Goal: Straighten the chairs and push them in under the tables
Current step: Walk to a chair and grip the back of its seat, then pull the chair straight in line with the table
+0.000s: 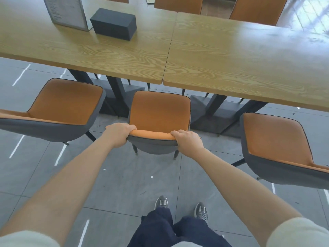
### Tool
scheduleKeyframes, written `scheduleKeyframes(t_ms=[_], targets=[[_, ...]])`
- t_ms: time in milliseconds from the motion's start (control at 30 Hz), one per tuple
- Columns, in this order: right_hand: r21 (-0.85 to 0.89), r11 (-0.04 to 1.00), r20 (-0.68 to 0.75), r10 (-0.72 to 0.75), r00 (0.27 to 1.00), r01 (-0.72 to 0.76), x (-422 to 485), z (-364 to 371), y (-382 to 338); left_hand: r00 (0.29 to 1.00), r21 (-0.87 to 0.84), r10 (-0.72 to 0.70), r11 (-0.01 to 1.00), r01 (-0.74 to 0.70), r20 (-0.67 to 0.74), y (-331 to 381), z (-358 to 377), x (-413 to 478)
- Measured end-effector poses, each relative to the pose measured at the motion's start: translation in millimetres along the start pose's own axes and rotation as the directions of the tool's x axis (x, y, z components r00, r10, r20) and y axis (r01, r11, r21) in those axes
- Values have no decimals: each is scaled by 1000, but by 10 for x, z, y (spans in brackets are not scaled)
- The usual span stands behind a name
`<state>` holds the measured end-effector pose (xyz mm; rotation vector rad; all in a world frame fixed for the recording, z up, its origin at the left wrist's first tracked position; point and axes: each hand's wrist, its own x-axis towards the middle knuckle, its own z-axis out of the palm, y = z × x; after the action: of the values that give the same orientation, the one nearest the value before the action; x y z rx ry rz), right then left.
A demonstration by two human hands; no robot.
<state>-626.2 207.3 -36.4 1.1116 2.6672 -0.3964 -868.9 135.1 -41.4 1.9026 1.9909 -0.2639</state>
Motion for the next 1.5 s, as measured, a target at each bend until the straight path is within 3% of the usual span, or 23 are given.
scheduleKeyframes(t_ms=[233, 467, 633, 833, 1067, 1333, 1500], targets=[[17, 999, 1, 31, 1000, -31, 96, -6, -100, 1000, 4, -14, 1000, 14, -10, -102, -59, 45], [109, 994, 95, 22, 995, -32, 47, -75, -40, 999, 113, -32, 993, 36, -36, -27, -85, 41], [164, 981, 51, 97, 994, -104, -225, -88, 130, 996, 123, 51, 991, -61, 78, 498, -228, 59], [133, 937, 22, 323, 946, -323, -669, -73, 700, 968, 122, 239, 961, -247, 76, 1349, -414, 343], [146, 871, -18, 476, 880, -468, -1451, -99, 1791, 915, 128, 404, 906, -403, 21, 2679, -486, 767], [103, 859, -35, 507, 862, -501, -2458, -163, 3393, 886, 97, 463, 882, -460, -10, 4769, -311, 1159], [90, 856, -27, 514, 858, -510, -3209, -159, 4314, 862, 76, 504, 858, -507, 62, 5995, -136, 1252]])
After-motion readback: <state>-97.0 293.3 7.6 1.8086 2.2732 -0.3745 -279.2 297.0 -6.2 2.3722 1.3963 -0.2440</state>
